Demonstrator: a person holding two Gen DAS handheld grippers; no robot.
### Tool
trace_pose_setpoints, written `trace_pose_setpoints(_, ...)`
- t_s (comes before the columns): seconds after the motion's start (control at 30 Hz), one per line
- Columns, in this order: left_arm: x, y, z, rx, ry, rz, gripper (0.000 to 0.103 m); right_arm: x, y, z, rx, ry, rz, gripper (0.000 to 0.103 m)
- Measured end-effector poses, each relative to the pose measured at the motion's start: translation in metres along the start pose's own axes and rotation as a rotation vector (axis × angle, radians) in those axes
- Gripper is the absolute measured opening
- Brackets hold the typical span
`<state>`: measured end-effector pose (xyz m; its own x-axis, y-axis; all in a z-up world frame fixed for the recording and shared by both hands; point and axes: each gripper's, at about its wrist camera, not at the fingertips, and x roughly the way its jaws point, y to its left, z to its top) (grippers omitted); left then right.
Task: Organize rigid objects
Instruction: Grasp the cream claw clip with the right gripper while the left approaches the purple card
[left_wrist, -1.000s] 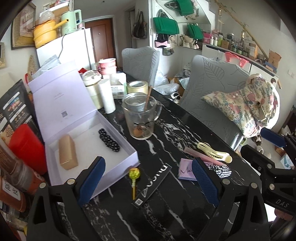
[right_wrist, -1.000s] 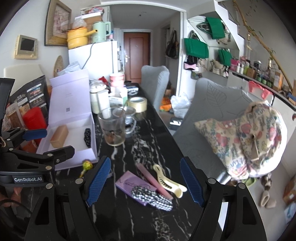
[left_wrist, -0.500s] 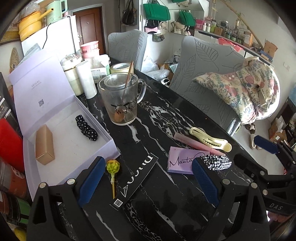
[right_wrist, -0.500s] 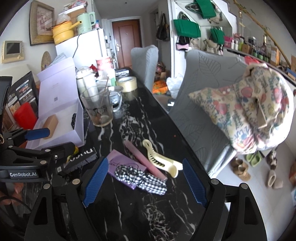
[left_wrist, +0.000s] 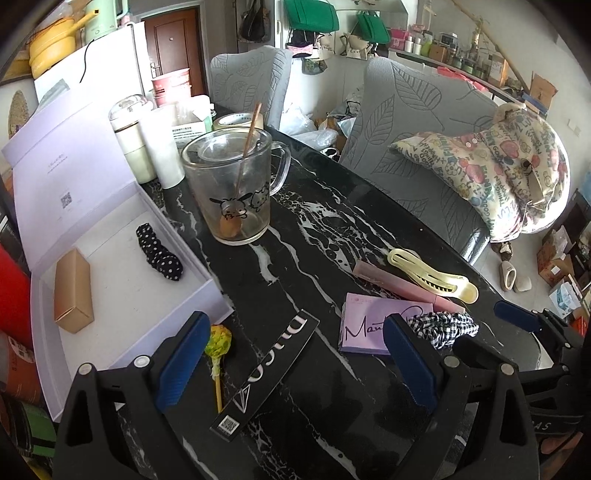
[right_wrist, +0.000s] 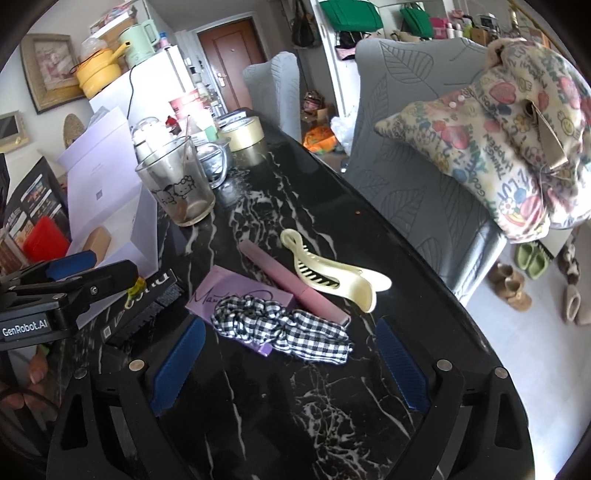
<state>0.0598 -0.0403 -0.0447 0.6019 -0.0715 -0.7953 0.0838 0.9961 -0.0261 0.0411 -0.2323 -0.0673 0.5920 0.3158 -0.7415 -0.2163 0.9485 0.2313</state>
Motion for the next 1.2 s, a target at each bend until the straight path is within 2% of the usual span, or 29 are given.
trace_pose_setpoints(0.1, 0.012, -0.007, 0.005, 0.017, 0.007, -0.005, 0.096, 0.000, -0.005, 0.001, -0.003, -0.004, -0.013, 0.095)
trace_pose_setpoints(0.27, 0.041, -0.022, 0.015, 0.061, 0.068, 0.006, 0.096, 0.000, -0.016, 0.004, -0.015, -0.006, -0.038, 0.095)
trace_pose_setpoints(0.33, 0.052, -0.028, 0.018, 0.078, 0.106, -0.016, 0.096, 0.001, -0.020, 0.005, -0.028, -0.007, -0.050, 0.095)
trace_pose_setpoints(0.47, 0.071, -0.038, 0.021, 0.067, 0.196, -0.112, 0.096, 0.003, -0.029, 0.009, -0.031, -0.003, -0.057, 0.095)
trace_pose_setpoints(0.7, 0.091, -0.053, 0.021, 0.057, 0.291, -0.146, 0.096, 0.009, -0.041, 0.011, -0.029, 0.011, -0.052, 0.095)
trace_pose_setpoints(0.8, 0.095, -0.058, 0.021, 0.044, 0.323, -0.194, 0.096, 0.010, -0.044, 0.015, -0.042, 0.006, -0.049, 0.095)
trace_pose_setpoints(1.07, 0.095, -0.073, 0.016, 0.083, 0.362, -0.215, 0.096, 0.008, -0.046, 0.021, -0.094, -0.001, -0.019, 0.095)
trace_pose_setpoints(1.2, 0.097, -0.082, 0.013, 0.109, 0.360, -0.180, 0.100, 0.007, -0.047, 0.022, -0.103, -0.002, -0.022, 0.095)
